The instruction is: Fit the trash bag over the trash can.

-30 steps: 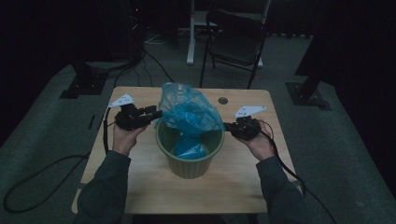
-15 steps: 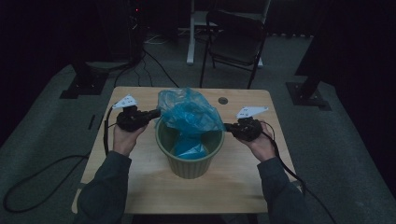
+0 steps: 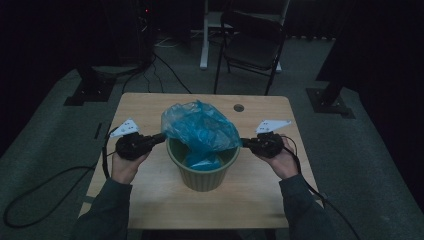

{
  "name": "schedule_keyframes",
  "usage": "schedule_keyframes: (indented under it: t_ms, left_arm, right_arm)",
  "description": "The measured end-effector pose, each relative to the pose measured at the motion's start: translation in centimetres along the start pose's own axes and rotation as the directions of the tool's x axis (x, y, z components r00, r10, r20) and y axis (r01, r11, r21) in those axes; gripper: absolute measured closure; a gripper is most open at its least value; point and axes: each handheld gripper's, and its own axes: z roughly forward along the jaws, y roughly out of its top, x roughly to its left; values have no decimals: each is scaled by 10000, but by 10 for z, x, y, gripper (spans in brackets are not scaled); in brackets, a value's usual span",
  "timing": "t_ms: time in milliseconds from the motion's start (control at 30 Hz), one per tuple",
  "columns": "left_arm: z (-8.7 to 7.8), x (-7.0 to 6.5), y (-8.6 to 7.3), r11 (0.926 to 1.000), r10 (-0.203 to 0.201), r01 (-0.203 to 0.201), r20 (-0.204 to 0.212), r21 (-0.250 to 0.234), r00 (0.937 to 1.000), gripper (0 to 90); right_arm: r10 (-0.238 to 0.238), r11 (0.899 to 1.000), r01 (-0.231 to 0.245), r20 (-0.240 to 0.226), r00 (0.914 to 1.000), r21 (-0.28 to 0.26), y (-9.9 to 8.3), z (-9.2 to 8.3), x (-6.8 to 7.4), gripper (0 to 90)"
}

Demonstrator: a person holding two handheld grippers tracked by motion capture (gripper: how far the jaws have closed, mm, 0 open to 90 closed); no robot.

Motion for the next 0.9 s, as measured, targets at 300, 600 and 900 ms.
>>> schedule_keyframes:
  t_ms: [300,600,900]
  left_arm:
    - [-1,-10,-14,9998,29,-30,65,210,10000,900]
    - [8,-19,-22,9971,231,-245,213,722,9995,900]
    - [20,-11,-15,9971,147,-134,-162,751,9998,900]
  right_arm:
    - [-120,9998,120,-65,9999,125,-4,0,11,896]
    - [-232,9995,235,-126,9997,232,-7,-4,18,900]
    - [-9,9998,4,258,9997,203,-3,3,9,900]
